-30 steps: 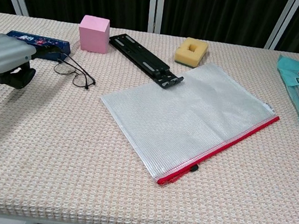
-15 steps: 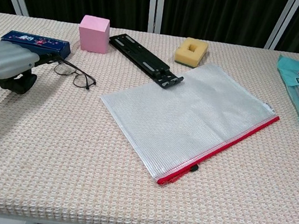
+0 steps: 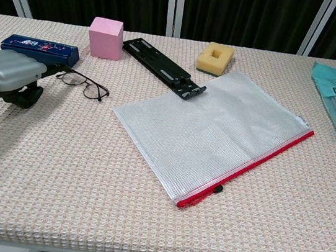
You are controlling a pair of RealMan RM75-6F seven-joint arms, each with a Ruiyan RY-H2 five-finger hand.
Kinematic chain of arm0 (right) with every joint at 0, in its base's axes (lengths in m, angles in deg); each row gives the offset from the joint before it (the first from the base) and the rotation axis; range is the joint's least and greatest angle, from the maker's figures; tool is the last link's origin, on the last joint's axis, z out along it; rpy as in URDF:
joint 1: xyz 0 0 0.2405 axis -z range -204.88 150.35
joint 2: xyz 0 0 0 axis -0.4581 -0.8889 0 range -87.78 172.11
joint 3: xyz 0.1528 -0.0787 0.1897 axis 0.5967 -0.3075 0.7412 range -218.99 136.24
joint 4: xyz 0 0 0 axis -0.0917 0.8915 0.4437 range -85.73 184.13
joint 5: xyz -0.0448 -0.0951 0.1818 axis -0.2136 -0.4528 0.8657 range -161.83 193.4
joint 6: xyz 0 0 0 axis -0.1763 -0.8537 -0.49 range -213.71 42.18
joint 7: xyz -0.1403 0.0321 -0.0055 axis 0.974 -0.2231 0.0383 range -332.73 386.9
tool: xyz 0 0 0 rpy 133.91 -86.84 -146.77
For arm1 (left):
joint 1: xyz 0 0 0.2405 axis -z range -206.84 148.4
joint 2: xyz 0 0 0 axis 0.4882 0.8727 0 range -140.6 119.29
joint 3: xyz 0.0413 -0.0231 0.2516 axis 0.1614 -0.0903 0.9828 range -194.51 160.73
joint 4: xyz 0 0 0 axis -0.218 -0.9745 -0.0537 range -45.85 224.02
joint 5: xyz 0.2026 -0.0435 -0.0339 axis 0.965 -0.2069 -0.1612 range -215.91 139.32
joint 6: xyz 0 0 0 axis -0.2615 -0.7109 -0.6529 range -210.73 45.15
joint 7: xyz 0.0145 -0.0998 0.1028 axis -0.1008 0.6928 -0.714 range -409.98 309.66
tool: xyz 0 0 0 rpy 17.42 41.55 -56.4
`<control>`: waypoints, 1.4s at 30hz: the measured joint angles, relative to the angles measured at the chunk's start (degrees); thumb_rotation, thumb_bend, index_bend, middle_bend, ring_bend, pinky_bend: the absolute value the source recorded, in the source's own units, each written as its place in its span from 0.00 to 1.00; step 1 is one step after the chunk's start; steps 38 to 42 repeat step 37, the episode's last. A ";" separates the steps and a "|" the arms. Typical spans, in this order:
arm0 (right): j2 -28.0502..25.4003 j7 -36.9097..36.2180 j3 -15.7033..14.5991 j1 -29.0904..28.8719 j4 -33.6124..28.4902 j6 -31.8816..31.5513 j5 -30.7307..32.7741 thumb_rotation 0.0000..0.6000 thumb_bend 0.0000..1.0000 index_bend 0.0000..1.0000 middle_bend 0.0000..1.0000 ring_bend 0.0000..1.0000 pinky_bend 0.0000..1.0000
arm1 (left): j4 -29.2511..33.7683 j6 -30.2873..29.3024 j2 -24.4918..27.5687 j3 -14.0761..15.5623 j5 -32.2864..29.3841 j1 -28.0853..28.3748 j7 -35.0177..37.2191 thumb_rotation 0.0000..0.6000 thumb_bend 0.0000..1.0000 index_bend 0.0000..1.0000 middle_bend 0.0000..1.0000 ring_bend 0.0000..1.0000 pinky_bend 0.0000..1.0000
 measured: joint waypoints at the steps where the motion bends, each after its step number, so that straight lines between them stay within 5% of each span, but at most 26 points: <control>1: -0.01 -0.03 0.01 0.01 0.01 -0.02 0.02 1.00 0.44 0.00 0.00 0.00 0.00 | 0.06 0.06 0.02 -0.02 -0.14 0.04 -0.10 1.00 0.70 0.00 0.91 0.94 0.91; 13: -0.54 0.03 0.00 0.32 -0.28 -0.59 -0.07 1.00 0.44 0.00 0.00 0.00 0.00 | 4.07 -3.11 1.90 -0.67 0.19 -0.49 0.49 1.00 0.68 0.00 0.90 0.94 0.91; 17: -0.80 -0.15 0.13 0.50 -0.52 -1.38 -0.40 1.00 0.44 0.00 0.00 0.00 0.00 | 9.24 -7.37 4.74 -1.12 2.17 -1.77 1.96 1.00 0.60 0.00 0.89 0.93 0.90; 19: -0.95 -0.33 0.16 0.69 -0.58 -1.93 -0.64 1.00 0.44 0.00 0.00 0.00 0.00 | 13.14 -10.46 7.09 -1.18 3.67 -3.04 3.01 1.00 0.48 0.00 0.86 0.91 0.89; 21: -1.00 -0.50 0.13 0.90 -0.41 -2.23 -0.75 1.00 0.44 0.00 0.00 0.00 0.00 | 17.12 -14.48 9.79 -0.94 5.86 -4.87 4.43 1.00 0.37 0.00 0.73 0.80 0.87; 23: -0.97 -0.50 0.05 1.02 -0.12 -2.15 -0.58 1.00 0.44 0.00 0.00 0.00 0.00 | 19.86 -18.39 12.11 -0.33 8.52 -6.83 6.56 1.00 0.33 0.00 0.52 0.58 0.81; 25: -0.88 -0.33 -0.06 1.14 0.15 -1.73 0.03 1.00 0.44 0.00 0.00 0.00 0.00 | 21.90 -22.69 14.44 1.02 12.12 -9.21 10.44 0.99 0.27 0.00 0.21 0.26 0.63; 27: -0.70 -0.13 -0.25 1.22 0.67 -1.11 0.51 1.00 0.43 0.00 0.00 0.00 0.00 | 22.86 -26.89 16.75 3.13 16.30 -12.23 15.23 0.81 0.22 0.00 0.05 0.11 0.40; 29: -0.45 -0.03 -0.52 1.28 1.45 -0.79 0.56 1.00 0.38 0.00 0.00 0.00 0.00 | 23.04 -30.72 18.51 5.28 19.98 -15.53 19.00 0.51 0.18 0.00 0.01 0.04 0.25; 32: 0.16 -0.06 -1.24 1.45 3.32 -0.26 0.36 1.00 0.33 0.00 0.00 0.00 0.00 | 22.88 -36.40 21.17 8.91 23.35 -21.40 22.13 0.13 0.13 0.00 0.00 0.02 0.20; 37: 2.00 -1.48 -2.17 1.86 7.25 -0.21 -0.46 1.00 0.33 0.00 0.00 0.00 0.00 | 21.11 -39.36 24.75 14.27 26.42 -26.65 23.82 0.05 0.11 0.00 0.00 0.01 0.19; 42: 2.00 -1.48 -2.17 1.86 7.25 -0.21 -0.46 1.00 0.33 0.00 0.00 0.00 0.00 | 21.11 -39.36 24.75 14.27 26.42 -26.65 23.82 0.05 0.11 0.00 0.00 0.01 0.19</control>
